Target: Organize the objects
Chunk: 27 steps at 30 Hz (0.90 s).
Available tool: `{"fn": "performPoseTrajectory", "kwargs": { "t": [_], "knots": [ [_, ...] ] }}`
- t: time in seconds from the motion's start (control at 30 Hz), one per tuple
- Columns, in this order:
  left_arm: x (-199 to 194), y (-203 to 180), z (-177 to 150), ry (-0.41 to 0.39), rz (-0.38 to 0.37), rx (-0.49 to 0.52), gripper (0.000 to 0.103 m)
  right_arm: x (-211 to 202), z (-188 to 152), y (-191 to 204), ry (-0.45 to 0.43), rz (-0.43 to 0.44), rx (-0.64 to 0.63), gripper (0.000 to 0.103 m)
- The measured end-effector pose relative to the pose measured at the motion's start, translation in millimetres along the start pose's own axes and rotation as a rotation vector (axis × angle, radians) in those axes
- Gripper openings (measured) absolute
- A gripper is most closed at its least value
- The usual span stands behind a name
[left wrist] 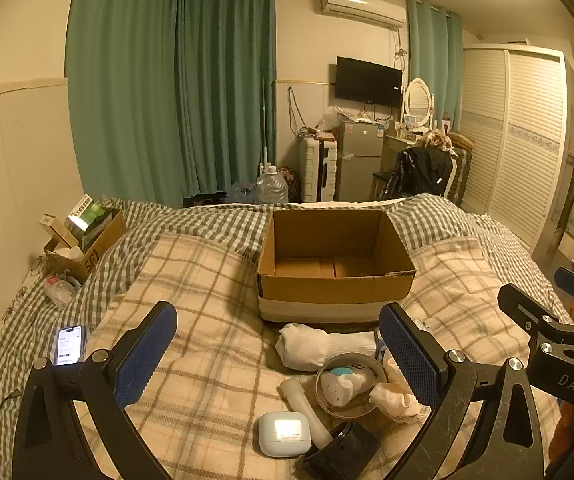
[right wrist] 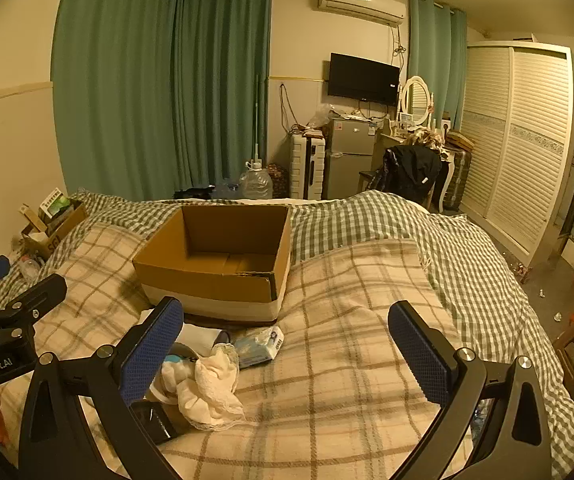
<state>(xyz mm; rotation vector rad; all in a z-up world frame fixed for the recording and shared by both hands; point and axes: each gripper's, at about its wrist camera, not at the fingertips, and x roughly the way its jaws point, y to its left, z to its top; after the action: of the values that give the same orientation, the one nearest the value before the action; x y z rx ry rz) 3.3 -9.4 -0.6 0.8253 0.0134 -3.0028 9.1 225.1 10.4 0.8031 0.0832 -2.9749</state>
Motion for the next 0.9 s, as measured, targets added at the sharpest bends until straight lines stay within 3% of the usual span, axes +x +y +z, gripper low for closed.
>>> {"fn": "performPoseTrajectory", "kwargs": {
  "t": [0.9],
  "knots": [
    [-2.0, 2.5, -3.5, -0.004, 0.0, -0.006, 0.103, -7.0, 0.4, 8.1, -0.012, 0.03, -0.01, 0.103]
  ]
}}
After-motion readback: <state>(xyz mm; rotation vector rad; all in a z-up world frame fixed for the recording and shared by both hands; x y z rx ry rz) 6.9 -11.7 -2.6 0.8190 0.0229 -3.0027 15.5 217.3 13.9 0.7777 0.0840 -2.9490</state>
